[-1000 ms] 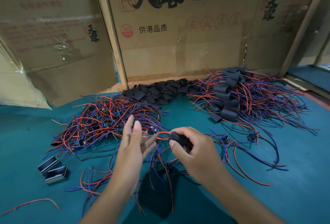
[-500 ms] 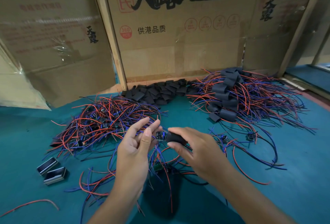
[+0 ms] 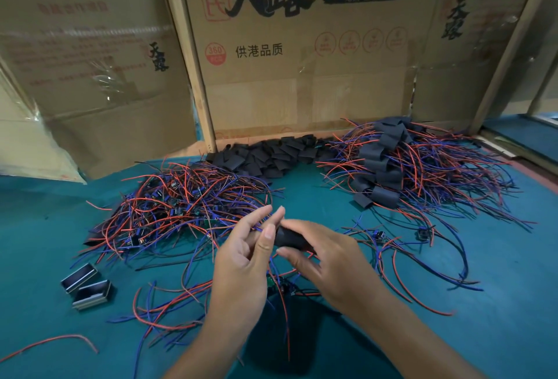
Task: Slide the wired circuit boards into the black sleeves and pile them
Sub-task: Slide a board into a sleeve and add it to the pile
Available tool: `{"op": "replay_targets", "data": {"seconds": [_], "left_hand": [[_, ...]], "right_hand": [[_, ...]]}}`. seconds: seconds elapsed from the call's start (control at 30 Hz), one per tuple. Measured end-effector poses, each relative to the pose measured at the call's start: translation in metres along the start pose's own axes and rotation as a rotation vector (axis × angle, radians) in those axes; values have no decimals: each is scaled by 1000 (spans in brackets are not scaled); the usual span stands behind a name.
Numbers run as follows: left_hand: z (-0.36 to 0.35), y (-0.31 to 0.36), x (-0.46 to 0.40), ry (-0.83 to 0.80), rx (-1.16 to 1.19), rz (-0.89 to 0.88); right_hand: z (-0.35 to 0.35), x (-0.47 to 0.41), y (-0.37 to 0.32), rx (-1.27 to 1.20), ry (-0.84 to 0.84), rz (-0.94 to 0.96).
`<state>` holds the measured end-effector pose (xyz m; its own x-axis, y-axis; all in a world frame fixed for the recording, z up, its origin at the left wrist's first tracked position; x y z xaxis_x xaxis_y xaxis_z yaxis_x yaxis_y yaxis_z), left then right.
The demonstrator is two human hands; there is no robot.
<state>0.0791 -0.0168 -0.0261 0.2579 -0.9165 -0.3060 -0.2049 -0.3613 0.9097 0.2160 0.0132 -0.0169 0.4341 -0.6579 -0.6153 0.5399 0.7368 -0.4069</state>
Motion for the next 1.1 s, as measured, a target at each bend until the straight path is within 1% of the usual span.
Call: {"op": "replay_targets", "data": {"seconds": [0.07,0.23,0.3,0.4,0.47,0.57,0.63,0.7,0.8,0.9,0.97,1.0,1.03,1.1], "left_hand": [[0,0,0,-4,-16,2],[2,-2,0,12,-19,10],[2,-3,0,16,-17,6],[2,-5,0,4,-39,-3],[3,-5,0,6,-78,-8],[12,-6,-3,21,-197,-24],[17,-3,-7,2,-302,-34],[19,-2,-9,-46,-431,-57],[13,-4,-8,-142,-608,-94],[4,-7,-5,-230,-724,-198],[-2,-9,-5,-251,-765,-293],[-5,-9,-7,-246,-804,-364],[-7,-9,-8,-235,-857,-442],[-10,-11,-11,-203,-953,-581]], "right_hand": [[0,1,0,-6,-8,-10],[-5,4,1,72,-66,2],[-7,4,1,125,-43,13],[-7,4,0,260,37,50],[-4,2,1,272,60,49],[11,-10,11,371,98,15],[29,-30,27,436,98,-14],[51,-60,47,525,66,-27],[84,-112,86,736,56,-59],[114,-154,131,936,45,-191],[121,-166,154,1097,37,-372],[114,-169,159,1138,22,-445],[100,-171,157,1124,-6,-473],[49,-173,147,908,-133,-420]]}}
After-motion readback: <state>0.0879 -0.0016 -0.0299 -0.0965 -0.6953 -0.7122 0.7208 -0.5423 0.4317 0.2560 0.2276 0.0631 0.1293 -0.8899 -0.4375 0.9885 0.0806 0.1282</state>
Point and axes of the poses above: each hand's wrist, its own x-axis away from the middle knuckle, its own z-axis out of the back of the hand, y = z × x, the point moved 3 cm from there along -x, towards the middle knuckle, and after that the axes turned 12 degrees about x, right-handed, at the moved point
